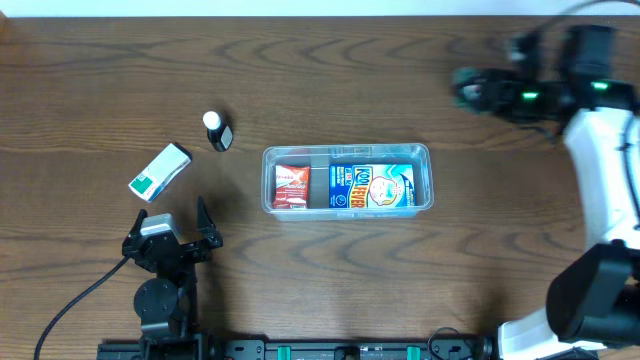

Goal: Pack container
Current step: 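Carry the Zam-Buk tin over the container and lower it in, then press the tin down between the red packet and blue box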

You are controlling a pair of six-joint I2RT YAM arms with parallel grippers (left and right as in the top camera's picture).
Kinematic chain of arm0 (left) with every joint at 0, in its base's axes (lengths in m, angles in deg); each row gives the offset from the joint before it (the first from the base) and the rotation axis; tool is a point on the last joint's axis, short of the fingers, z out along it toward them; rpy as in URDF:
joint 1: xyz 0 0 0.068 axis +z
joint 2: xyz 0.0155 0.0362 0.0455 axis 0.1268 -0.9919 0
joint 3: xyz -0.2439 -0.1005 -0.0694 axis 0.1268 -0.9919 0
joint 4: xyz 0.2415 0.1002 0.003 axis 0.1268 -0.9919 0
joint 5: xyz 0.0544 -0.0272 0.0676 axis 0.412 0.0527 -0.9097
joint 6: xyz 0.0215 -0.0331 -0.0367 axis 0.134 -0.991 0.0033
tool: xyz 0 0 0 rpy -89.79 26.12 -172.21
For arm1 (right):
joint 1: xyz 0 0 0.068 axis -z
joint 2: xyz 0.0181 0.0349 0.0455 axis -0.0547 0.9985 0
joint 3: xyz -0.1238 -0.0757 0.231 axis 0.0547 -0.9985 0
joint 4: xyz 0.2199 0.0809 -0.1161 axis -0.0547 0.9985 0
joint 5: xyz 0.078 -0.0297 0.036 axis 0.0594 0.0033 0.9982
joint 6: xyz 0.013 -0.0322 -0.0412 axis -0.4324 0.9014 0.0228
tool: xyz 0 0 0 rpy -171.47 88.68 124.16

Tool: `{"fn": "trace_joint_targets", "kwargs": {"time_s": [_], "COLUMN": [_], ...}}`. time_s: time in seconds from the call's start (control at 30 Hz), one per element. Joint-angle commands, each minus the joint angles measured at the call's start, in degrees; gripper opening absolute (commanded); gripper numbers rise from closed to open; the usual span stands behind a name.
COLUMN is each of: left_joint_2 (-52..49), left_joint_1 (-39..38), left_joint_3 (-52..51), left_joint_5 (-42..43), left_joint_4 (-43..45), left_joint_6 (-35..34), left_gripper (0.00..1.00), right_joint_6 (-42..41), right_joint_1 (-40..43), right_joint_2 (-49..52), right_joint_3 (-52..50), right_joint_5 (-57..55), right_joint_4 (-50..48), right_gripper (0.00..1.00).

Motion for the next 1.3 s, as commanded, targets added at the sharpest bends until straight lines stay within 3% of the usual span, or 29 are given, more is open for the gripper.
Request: {"fn": "trace_joint_targets", "kwargs": {"time_s": [0.0, 0.33, 0.53, 0.83, 1.27], "left_joint_2": [0.3, 0.3, 0.3, 0.3, 0.3], "left_joint_1": [0.2, 0.2, 0.2, 0.2, 0.2], "left_joint_3": [-1.2, -1.2, -1.2, -1.2, -1.2], "left_joint_5": [-0.9, -0.9, -0.9, -0.9, -0.9], "left_joint_4": [-2.1, -2.1, -2.1, -2.1, -2.1], "left_joint_6": [1.0, 1.0, 1.0, 1.0, 1.0], "left_gripper": [0.98, 0.98, 0.98, 0.98, 0.98], "right_joint_6": [-0.4, -4.3, -10.2, -17.8, -23.9], "right_joint_1": [-8.2, -34.3, -44.3, -52.5, -52.4], "right_joint_2": [-0.7, -0.7, 0.7, 8.7, 15.6], "right_joint_3": [0.5, 0.2, 0.1, -0.1, -0.1], "right_joint_5": [6.3, -15.1, -30.9, -41.7, -43.7], "right_joint_4": [0.3, -3.0, -3.6, -4.8, -8.5], "right_gripper": [0.56, 0.56, 0.54, 0.54, 0.54]}}
